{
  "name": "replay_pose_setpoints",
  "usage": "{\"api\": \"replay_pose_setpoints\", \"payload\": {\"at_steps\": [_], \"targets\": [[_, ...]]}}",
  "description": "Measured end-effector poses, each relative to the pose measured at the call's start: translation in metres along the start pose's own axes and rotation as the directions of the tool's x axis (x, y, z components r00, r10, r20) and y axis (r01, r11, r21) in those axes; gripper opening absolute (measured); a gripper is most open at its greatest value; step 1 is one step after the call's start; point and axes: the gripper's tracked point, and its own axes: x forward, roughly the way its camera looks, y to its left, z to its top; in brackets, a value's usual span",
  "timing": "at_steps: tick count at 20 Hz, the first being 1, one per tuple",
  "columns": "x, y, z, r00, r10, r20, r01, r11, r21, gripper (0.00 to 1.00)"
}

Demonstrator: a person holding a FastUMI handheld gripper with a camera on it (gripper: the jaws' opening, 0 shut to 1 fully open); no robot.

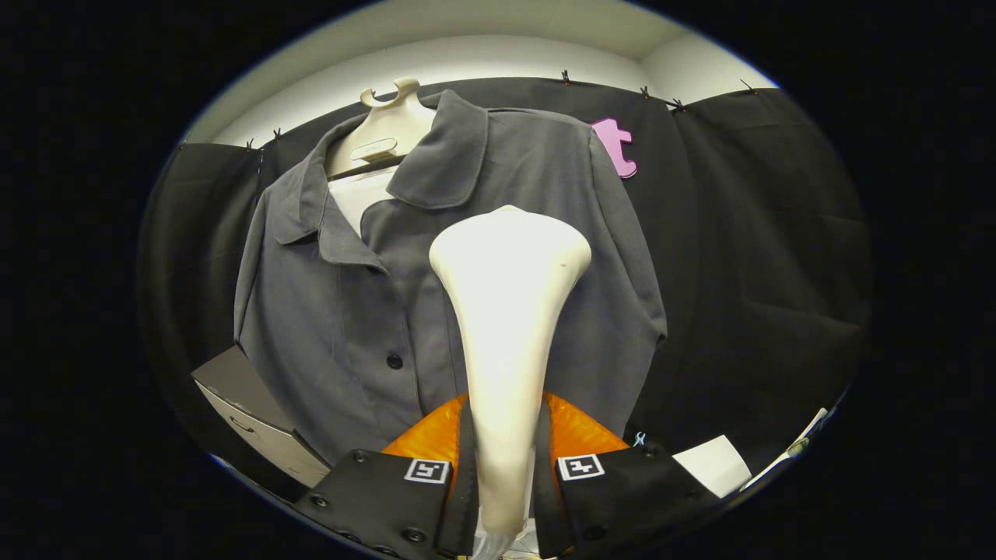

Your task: Iron the clothes twice with a garment steamer, once on the left side and once on the right side.

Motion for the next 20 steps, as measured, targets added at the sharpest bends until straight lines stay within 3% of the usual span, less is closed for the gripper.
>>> {"api": "replay_pose_setpoints", "payload": {"at_steps": [20], "targets": [[0.003, -0.004, -0.088, 0.992, 0.028, -0.122, -0.023, 0.999, 0.041, 0.37]]}}
